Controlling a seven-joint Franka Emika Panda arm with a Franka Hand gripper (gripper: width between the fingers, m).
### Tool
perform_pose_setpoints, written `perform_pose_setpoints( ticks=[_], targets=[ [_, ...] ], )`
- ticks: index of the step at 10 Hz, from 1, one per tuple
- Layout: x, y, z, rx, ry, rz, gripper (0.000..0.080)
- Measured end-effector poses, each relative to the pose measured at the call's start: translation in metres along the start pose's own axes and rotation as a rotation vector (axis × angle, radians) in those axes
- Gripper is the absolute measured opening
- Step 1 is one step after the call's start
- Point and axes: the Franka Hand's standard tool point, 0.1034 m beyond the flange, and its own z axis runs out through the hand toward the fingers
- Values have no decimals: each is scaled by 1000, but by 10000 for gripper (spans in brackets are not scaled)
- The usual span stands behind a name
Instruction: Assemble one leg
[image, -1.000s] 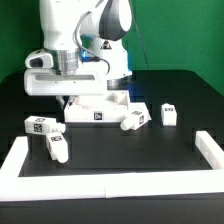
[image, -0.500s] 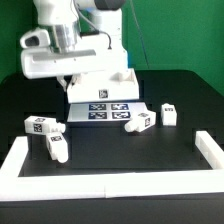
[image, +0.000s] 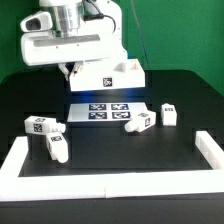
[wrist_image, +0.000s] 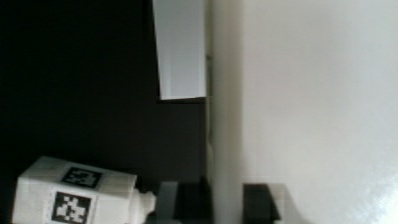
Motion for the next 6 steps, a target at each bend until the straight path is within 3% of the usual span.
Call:
perform_pose_setpoints(
  ticks=[1, 2, 3, 6],
  targets=[
    [9, 3, -1, -22, -6, -30, 54],
    [32, 5, -6, -22, -23, -36, 54],
    [64, 6, -8, -34, -16, -38, 54],
    [134, 3, -13, -59, 25, -69, 54]
  ],
)
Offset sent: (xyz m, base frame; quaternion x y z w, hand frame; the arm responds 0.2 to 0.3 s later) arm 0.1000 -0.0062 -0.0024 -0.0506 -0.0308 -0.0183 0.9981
